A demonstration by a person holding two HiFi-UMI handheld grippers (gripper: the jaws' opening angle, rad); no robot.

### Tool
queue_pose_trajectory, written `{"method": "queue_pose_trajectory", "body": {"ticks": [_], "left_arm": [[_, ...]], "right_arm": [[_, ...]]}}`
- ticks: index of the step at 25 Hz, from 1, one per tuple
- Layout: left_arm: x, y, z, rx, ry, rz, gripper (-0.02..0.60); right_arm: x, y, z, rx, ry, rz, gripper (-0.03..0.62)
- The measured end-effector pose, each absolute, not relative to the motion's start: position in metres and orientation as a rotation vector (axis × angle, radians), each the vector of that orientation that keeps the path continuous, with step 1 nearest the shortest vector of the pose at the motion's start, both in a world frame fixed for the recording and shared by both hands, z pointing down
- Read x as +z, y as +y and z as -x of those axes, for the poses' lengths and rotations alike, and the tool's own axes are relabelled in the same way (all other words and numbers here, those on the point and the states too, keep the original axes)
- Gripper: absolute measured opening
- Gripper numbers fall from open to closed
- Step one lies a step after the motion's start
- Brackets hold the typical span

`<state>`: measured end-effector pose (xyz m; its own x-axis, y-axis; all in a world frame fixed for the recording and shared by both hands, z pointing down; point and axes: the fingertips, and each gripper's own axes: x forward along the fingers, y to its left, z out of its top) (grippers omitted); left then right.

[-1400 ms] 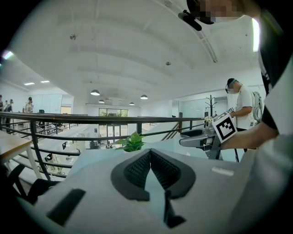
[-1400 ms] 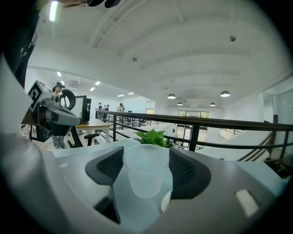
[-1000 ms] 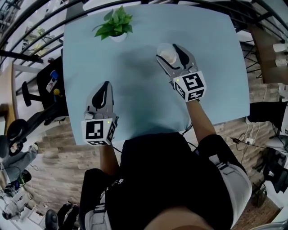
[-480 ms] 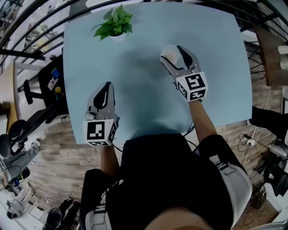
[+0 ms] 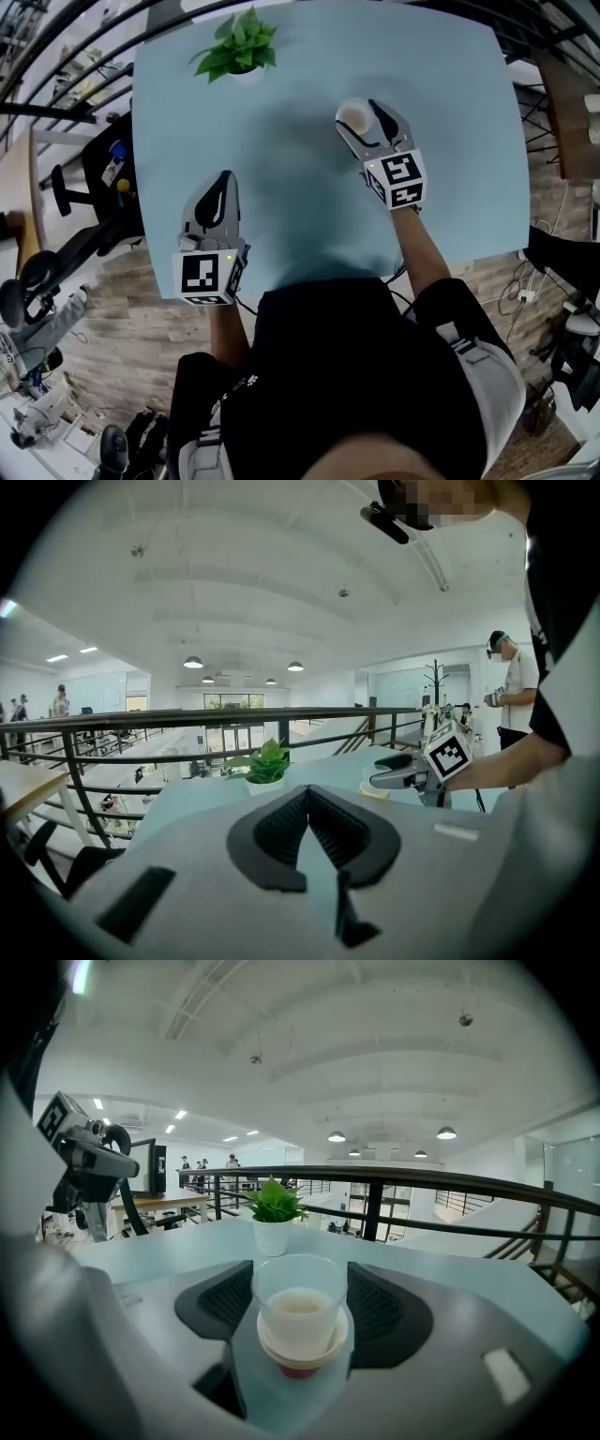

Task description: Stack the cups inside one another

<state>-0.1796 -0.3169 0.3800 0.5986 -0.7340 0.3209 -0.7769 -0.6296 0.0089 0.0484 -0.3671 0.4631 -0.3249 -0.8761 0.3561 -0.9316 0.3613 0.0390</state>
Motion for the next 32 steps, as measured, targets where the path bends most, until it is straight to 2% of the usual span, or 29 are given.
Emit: {"method": "queue_pose_trajectory", "body": {"ticks": [16,32], "left_arm": [[0.38,-0.316,0.181,0.457,-1.286,-2.669,-0.005],[0.375,-0.312,0.185,0.439,-1.297,-2.679,-0.005]], "right_arm": [[0.492,-0.369,-0.049,0.308,-2.27,-1.556,0.326],[0.477,-0.368,-0.045,0.286,-2.302,-1.565,0.339]]}}
